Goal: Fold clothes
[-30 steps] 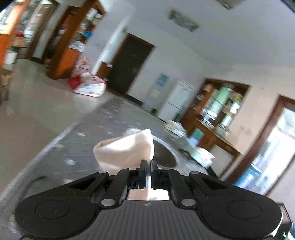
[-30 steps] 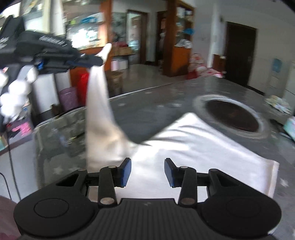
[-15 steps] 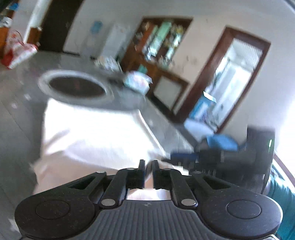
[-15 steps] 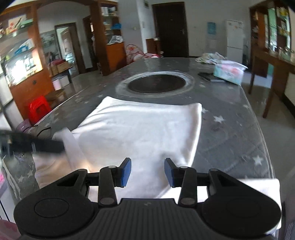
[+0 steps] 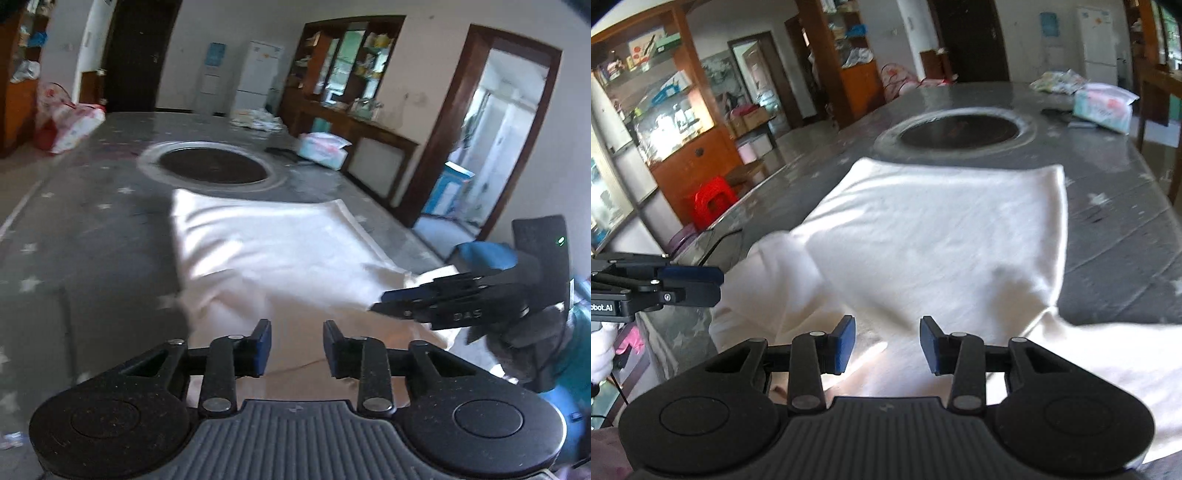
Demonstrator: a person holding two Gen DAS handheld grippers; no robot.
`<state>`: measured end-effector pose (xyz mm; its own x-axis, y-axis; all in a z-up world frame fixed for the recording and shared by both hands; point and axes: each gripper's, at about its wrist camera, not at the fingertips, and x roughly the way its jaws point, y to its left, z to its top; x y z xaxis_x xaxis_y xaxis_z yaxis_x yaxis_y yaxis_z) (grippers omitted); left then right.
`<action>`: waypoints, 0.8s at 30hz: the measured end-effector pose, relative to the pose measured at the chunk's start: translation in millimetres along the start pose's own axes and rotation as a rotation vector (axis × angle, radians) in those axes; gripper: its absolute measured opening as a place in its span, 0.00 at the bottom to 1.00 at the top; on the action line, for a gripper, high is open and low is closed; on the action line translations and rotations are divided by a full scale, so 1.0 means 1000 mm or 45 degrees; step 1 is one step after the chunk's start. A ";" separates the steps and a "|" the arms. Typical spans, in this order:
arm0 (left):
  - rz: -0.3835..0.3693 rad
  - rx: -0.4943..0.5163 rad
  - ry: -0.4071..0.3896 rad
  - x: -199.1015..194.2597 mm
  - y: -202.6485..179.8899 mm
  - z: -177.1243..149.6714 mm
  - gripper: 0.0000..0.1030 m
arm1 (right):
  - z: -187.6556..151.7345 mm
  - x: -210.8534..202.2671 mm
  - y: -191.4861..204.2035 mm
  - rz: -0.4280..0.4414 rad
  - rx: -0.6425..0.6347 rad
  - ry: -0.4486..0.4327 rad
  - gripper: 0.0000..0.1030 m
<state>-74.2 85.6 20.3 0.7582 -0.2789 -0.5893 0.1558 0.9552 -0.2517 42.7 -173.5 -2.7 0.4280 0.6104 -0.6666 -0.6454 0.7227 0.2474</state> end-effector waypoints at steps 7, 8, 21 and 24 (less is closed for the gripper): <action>0.193 0.053 0.035 0.004 0.007 -0.012 0.44 | -0.006 0.008 0.016 0.036 -0.065 0.057 0.35; 0.200 0.052 0.040 0.004 0.008 -0.014 0.44 | -0.007 0.009 0.019 0.041 -0.074 0.066 0.35; 0.234 0.026 0.037 0.005 0.020 -0.023 0.09 | 0.011 -0.014 0.037 -0.080 -0.258 -0.053 0.04; 0.229 -0.008 0.030 0.001 0.022 -0.023 0.05 | 0.020 -0.028 0.041 -0.132 -0.306 -0.143 0.04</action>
<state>-84.5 103.8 -3.5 0.7583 -0.1059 -0.6433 0.0146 0.9892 -0.1456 16.9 -154.0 40.2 0.5581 0.5792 -0.5942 -0.7204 0.6936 -0.0006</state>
